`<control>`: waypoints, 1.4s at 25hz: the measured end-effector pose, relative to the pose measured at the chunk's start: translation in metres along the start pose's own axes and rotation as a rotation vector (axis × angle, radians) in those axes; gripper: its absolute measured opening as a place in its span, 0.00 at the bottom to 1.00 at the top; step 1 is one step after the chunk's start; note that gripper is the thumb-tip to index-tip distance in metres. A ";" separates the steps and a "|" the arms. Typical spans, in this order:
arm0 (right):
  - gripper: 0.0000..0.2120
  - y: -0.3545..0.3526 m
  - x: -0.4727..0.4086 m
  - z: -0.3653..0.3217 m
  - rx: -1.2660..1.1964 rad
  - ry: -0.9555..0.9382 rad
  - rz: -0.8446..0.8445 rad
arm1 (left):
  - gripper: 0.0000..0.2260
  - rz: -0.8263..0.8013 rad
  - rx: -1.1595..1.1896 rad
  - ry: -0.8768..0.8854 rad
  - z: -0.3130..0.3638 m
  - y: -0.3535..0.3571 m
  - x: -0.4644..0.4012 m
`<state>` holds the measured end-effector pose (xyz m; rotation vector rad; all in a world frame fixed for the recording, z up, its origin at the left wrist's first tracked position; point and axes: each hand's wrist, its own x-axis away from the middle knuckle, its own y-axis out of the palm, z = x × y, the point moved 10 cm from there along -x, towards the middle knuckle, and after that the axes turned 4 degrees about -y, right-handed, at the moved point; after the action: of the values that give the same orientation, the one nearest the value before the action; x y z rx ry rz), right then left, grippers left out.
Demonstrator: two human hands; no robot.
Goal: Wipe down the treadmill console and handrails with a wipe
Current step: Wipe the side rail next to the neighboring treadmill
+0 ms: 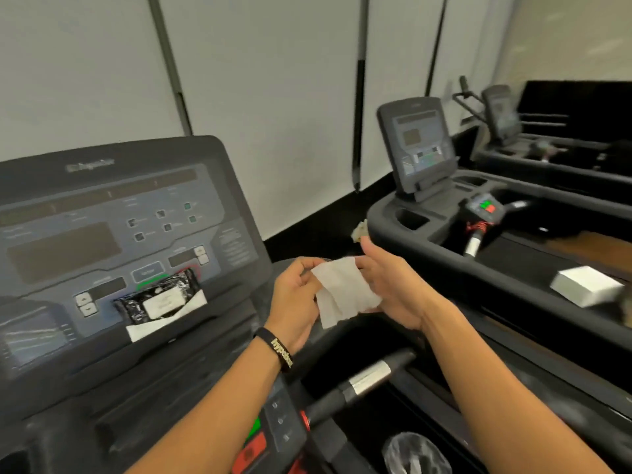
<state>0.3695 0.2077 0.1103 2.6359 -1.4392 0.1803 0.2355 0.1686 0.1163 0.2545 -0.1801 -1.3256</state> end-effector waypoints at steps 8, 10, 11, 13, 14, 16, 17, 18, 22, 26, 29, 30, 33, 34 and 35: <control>0.07 -0.102 0.131 0.024 0.173 -0.149 0.439 | 0.06 -0.374 -0.087 -0.169 -0.058 0.125 0.049; 0.08 -0.133 0.163 0.038 0.105 -0.152 0.567 | 0.07 -0.454 -0.059 -0.246 -0.077 0.162 0.063; 0.08 -0.147 0.177 0.047 0.081 -0.157 0.604 | 0.08 -0.496 -0.042 -0.302 -0.089 0.179 0.071; 0.06 -0.170 0.206 0.068 0.010 -0.148 0.642 | 0.14 -0.613 -0.020 -0.438 -0.117 0.214 0.089; 0.05 -0.182 0.221 0.079 -0.039 -0.133 0.660 | 0.17 -0.670 -0.016 -0.497 -0.130 0.231 0.099; 0.04 -0.210 0.256 0.101 -0.115 -0.105 0.735 | 0.19 -0.740 -0.059 -0.558 -0.157 0.268 0.118; 0.03 -0.223 0.273 0.110 -0.135 -0.098 0.773 | 0.16 -0.748 -0.127 -0.531 -0.169 0.285 0.123; 0.04 -0.237 0.289 0.119 -0.155 -0.095 0.808 | 0.13 -0.753 -0.211 -0.476 -0.179 0.302 0.127; 0.16 -0.273 0.338 0.160 -0.321 -0.048 0.792 | 0.04 -0.813 -0.475 -0.213 -0.217 0.368 0.147; 0.12 -0.316 0.386 0.197 -0.369 0.114 0.935 | 0.01 -0.803 -0.638 -0.005 -0.244 0.417 0.161; 0.10 -0.374 0.434 0.184 0.229 0.204 1.253 | 0.06 -0.722 -0.660 -0.020 -0.265 0.427 0.151; 0.10 -0.382 0.438 0.168 0.530 0.173 1.275 | 0.08 -0.718 -0.712 -0.004 -0.272 0.428 0.149; 0.18 -0.360 0.385 0.181 1.099 0.078 0.849 | 0.13 -0.827 -1.040 0.155 -0.295 0.433 0.147; 0.19 -0.348 0.371 0.207 1.221 0.136 0.672 | 0.15 -0.856 -1.179 0.237 -0.300 0.433 0.148; 0.21 -0.346 0.367 0.232 1.248 0.191 0.580 | 0.16 -0.855 -1.277 0.305 -0.304 0.430 0.145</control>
<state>0.8677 0.0489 -0.0770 2.5638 -2.4884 1.8438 0.7540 0.1473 -0.0545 -0.6269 1.1306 -1.9413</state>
